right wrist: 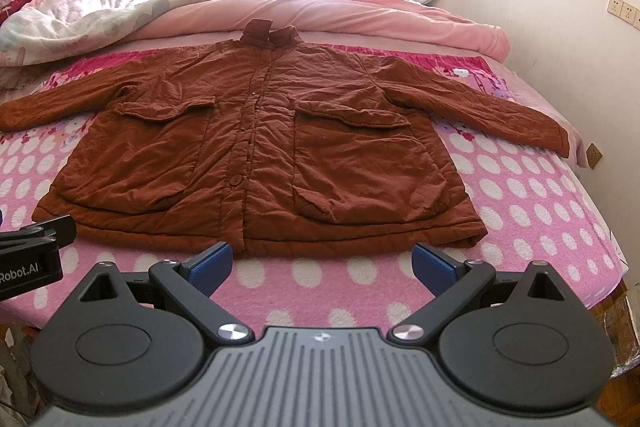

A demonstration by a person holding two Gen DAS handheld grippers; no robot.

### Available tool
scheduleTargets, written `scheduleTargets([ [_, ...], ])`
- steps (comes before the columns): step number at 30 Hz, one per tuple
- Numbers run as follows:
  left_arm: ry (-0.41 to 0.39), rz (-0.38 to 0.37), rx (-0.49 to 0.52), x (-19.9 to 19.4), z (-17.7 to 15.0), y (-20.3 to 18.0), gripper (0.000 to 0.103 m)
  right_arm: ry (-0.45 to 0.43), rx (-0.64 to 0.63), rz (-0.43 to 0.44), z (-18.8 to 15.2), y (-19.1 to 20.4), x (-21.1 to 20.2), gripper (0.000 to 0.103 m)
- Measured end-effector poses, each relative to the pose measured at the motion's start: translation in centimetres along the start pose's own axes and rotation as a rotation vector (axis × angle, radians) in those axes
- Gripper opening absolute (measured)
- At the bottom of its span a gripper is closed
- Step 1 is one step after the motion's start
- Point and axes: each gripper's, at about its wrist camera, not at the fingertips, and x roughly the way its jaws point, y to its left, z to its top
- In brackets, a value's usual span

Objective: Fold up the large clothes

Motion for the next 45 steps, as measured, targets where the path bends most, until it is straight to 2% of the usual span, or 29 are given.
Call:
scheduleTargets([
  [7, 0.012, -0.007, -0.007, 1.0, 0.4, 0.2, 0.087, 0.017, -0.001, 0.0, 0.3, -0.1, 0.9, 0.103],
  [13, 0.012, -0.036, -0.054, 3.3, 1.7, 2.0, 0.086, 0.022, 0.022, 0.003, 1.5, -0.4, 2.5, 0.103],
  [19, -0.058, -0.087, -0.17, 6.8, 4.5, 6.9, 0.087, -0.018, 0.049, -0.023, 4.6, -1.3, 5.7, 0.103],
  [24, -0.107, 0.01, -0.165, 10.9, 7.8, 11.7, 0.086, -0.056, 0.076, -0.037, 8.7, -1.9, 9.7, 0.103],
  [27, -0.112, 0.059, -0.21, 14.1, 9.9, 15.6, 0.086, -0.07, 0.086, -0.032, 11.2, -1.9, 12.6, 0.103],
  [31, -0.112, 0.098, -0.385, 18.5, 12.2, 23.3, 0.086, -0.103, 0.084, -0.03, 14.0, -1.5, 16.1, 0.103],
  [35, -0.145, 0.183, -0.538, 22.4, 13.5, 31.1, 0.084, -0.118, 0.089, -0.004, 15.9, -0.8, 18.9, 0.103],
  [40, -0.109, 0.269, -0.733, 27.7, 13.5, 39.1, 0.08, -0.075, 0.129, 0.031, 16.9, 0.2, 21.9, 0.103],
  [43, -0.114, 0.255, -0.865, 30.4, 12.7, 43.1, 0.08, -0.045, 0.139, 0.04, 17.0, 1.0, 23.5, 0.103],
  [45, -0.124, 0.243, -0.925, 31.4, 12.2, 44.3, 0.079, -0.03, 0.127, 0.027, 17.1, 1.7, 24.3, 0.103],
])
